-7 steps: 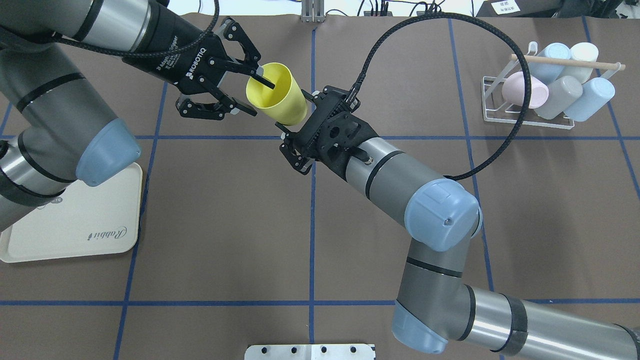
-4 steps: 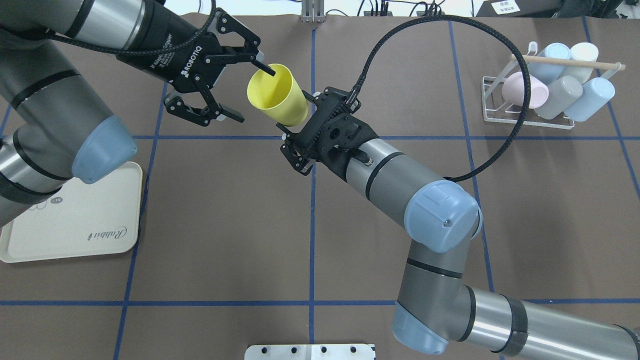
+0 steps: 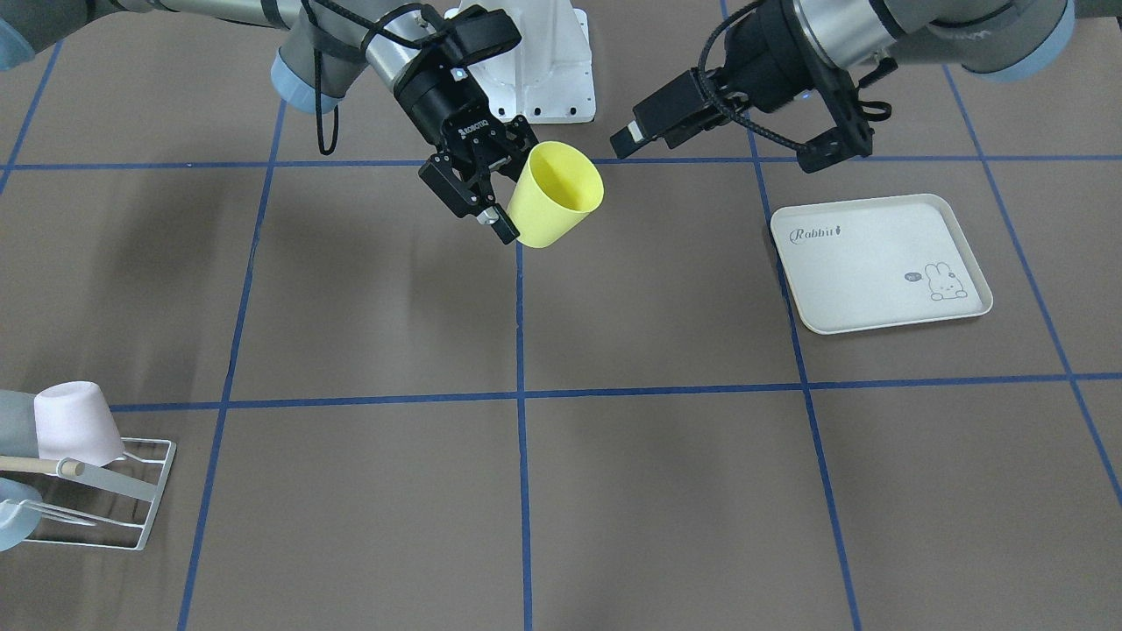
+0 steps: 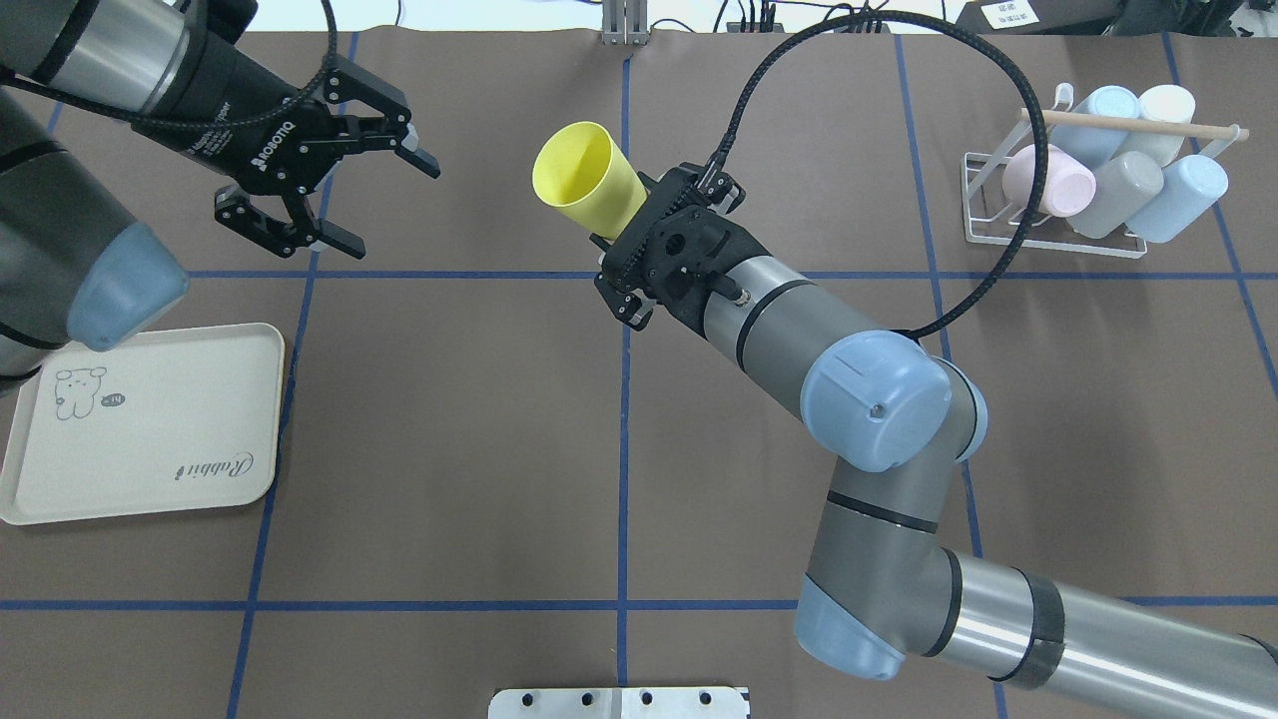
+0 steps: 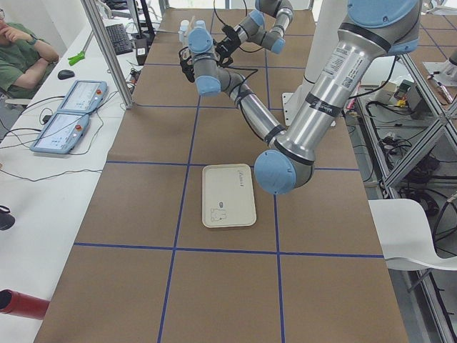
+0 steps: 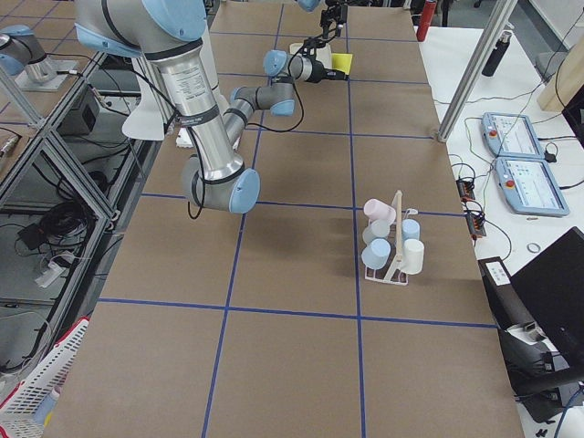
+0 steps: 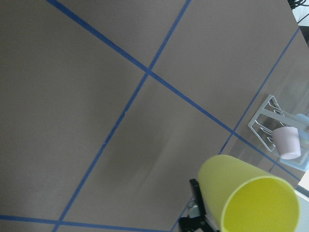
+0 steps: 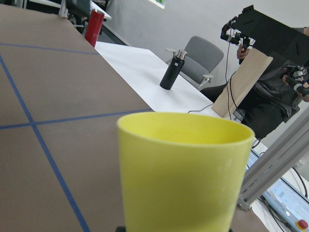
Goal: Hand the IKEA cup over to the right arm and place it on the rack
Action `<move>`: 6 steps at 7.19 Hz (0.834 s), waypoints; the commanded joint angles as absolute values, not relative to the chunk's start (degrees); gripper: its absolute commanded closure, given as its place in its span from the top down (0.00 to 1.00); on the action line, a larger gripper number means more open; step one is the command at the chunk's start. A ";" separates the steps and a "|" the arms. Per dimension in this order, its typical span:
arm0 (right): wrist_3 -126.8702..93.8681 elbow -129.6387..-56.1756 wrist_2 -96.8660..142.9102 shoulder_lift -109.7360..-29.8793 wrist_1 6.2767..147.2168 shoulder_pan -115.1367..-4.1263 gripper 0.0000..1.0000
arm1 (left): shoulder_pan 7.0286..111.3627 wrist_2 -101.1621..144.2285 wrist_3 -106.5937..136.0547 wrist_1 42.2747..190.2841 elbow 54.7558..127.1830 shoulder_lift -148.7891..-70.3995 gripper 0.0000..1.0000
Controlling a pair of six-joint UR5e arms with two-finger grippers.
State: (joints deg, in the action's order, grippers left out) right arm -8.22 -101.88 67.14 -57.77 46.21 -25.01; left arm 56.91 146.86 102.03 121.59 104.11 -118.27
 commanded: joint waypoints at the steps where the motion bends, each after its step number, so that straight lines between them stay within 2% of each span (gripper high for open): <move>1: -10.97 -102.04 67.15 -57.74 55.85 -27.06 0.40 | 57.92 146.60 91.54 118.50 102.92 -115.33 1.00; 4: -9.59 -106.06 67.59 -57.75 71.13 -32.33 0.43 | 60.29 143.38 75.99 117.34 102.83 -106.99 1.00; 6: -1.19 -110.55 67.85 -57.39 82.91 -35.67 0.44 | 59.68 132.94 61.61 107.47 103.70 -106.00 1.00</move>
State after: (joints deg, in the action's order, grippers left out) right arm -6.04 -107.89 67.65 -57.55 75.63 -33.58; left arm 59.80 138.61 70.72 113.46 103.18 -106.80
